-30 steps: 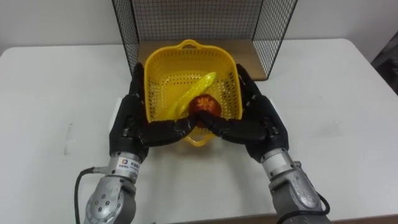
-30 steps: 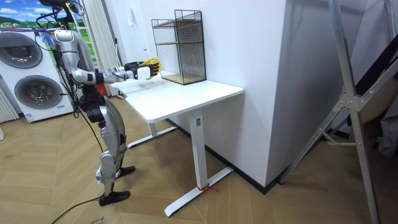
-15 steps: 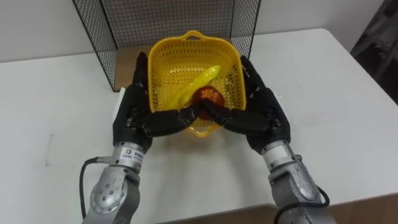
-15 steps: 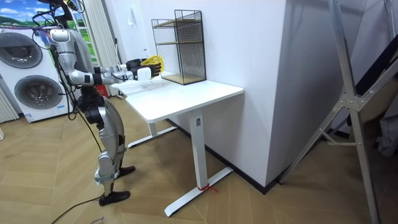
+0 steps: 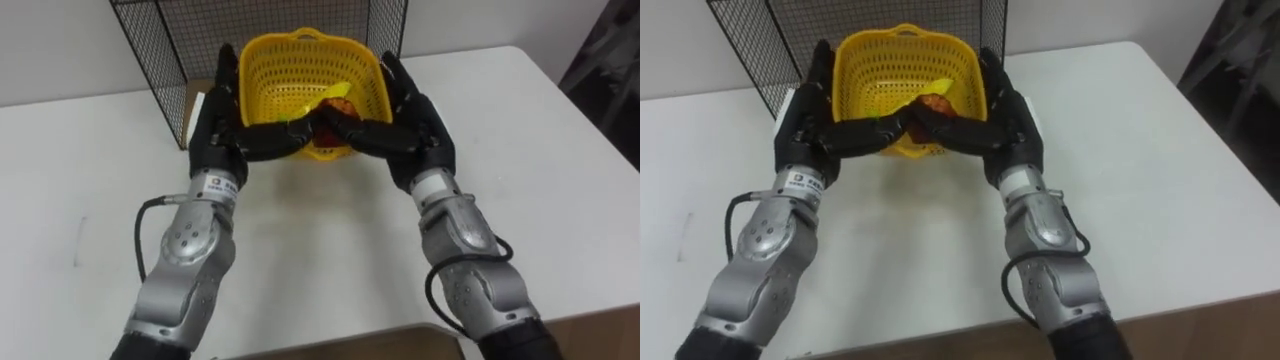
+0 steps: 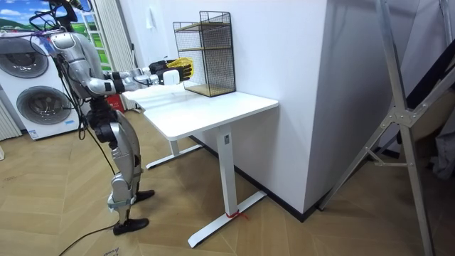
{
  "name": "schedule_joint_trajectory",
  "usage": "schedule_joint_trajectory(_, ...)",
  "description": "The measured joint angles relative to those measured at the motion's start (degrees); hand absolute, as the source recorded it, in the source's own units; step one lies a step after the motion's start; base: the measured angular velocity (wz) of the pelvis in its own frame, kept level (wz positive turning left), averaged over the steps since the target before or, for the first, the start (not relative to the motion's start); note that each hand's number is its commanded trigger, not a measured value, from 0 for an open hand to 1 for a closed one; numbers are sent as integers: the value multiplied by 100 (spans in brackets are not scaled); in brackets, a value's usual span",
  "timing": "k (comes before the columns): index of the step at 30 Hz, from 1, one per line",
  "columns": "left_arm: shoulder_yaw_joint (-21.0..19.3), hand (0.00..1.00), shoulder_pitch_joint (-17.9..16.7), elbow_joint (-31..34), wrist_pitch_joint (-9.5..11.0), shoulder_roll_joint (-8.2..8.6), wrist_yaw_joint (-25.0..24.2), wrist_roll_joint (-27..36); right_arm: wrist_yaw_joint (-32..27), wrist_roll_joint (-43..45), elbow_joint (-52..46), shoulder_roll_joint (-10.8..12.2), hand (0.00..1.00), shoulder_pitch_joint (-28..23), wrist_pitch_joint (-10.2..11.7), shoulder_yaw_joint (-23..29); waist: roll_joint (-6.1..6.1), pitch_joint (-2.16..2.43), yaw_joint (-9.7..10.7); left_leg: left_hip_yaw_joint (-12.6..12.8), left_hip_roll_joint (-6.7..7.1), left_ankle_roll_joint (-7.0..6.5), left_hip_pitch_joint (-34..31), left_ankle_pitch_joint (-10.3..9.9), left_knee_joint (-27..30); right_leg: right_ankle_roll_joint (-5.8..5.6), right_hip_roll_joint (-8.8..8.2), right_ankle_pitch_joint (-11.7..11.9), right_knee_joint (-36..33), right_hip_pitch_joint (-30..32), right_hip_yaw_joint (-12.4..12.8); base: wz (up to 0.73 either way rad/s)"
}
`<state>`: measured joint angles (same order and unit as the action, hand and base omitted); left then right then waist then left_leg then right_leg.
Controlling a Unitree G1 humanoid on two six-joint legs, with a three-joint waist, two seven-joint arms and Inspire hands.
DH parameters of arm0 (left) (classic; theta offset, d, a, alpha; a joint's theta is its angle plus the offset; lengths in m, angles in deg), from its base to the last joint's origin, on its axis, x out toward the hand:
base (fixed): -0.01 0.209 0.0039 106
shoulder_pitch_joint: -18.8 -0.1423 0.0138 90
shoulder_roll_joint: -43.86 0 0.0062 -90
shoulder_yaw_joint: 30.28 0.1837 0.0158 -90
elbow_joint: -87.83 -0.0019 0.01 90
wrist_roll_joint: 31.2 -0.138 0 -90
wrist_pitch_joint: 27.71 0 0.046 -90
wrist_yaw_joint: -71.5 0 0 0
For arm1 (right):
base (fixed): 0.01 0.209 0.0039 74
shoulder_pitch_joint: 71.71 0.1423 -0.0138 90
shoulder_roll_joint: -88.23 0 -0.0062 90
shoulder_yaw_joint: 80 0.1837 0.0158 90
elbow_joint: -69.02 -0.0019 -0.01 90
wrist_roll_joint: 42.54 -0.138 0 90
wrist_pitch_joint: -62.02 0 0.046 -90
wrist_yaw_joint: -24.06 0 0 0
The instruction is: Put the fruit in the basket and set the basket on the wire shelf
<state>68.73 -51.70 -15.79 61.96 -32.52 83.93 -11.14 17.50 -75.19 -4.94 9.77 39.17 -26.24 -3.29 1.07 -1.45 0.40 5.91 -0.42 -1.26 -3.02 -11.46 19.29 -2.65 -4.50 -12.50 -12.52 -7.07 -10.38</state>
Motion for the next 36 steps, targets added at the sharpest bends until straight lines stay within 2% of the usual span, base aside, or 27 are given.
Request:
schedule_joint_trajectory(3,-114,0,383,-233,-228,75,106,177,-57,0,286,3,0,430,-218,119,-12,0,-85,8,25,-2,81,38,-85,0,-22,0,2,-42,-5,0)
schedule_joint_trajectory(4,-136,0,429,-267,-238,79,119,177,-71,3,381,4,0,534,-242,117,-12,0,-85,8,25,-2,88,38,-85,0,-22,0,2,-47,-6,0)
schedule_joint_trajectory(7,-252,0,864,-600,-513,125,295,179,-123,92,679,2,0,949,-482,165,-28,6,-155,5,26,-2,100,40,-90,0,-27,0,2,-58,-16,0)
schedule_joint_trajectory(12,-396,0,1380,-1029,-713,117,382,307,-150,-9,1311,2,0,1580,-608,242,-41,8,-247,2,31,-3,147,40,-97,0,-43,1,5,-112,-89,0)
schedule_joint_trajectory(17,-571,0,1567,-1212,-846,35,489,978,-192,-41,1726,135,0,2039,-743,310,-37,10,-246,-8,31,-3,174,40,-97,0,-52,2,5,-153,-141,1)
schedule_joint_trajectory(23,-670,0,1587,-1494,-1035,12,489,973,-244,-92,1995,218,0,2110,-1001,334,-25,17,-239,-80,64,-17,226,49,-96,-1,-83,2,4,-247,-265,7)
schedule_joint_trajectory(26,-667,0,1605,-1663,-1134,44,488,972,-267,-89,2168,220,0,2160,-1037,346,-16,23,-211,-142,120,-52,257,71,-102,-14,-140,-6,3,-314,-389,13)
schedule_joint_trajectory(31,-790,0,1744,-2043,-1224,34,430,973,-265,-108,2408,292,0,2289,-1136,492,-16,23,-205,-205,164,-82,249,89,-72,-27,-164,0,4,-342,-412,3)
schedule_joint_trajectory(34,-884,0,1999,-2503,-1324,33,324,977,-223,-313,2629,318,0,2313,-1142,631,-10,26,-190,-317,183,-88,219,92,-2,-28,-162,0,6,-403,-546,19)
schedule_joint_trajectory(36,-884,0,2063,-2586,-1325,32,299,976,-185,-340,2735,350,0,2313,-1157,671,-2,30,-198,-342,190,-94,202,100,10,-28,-160,0,5,-411,-561,10)
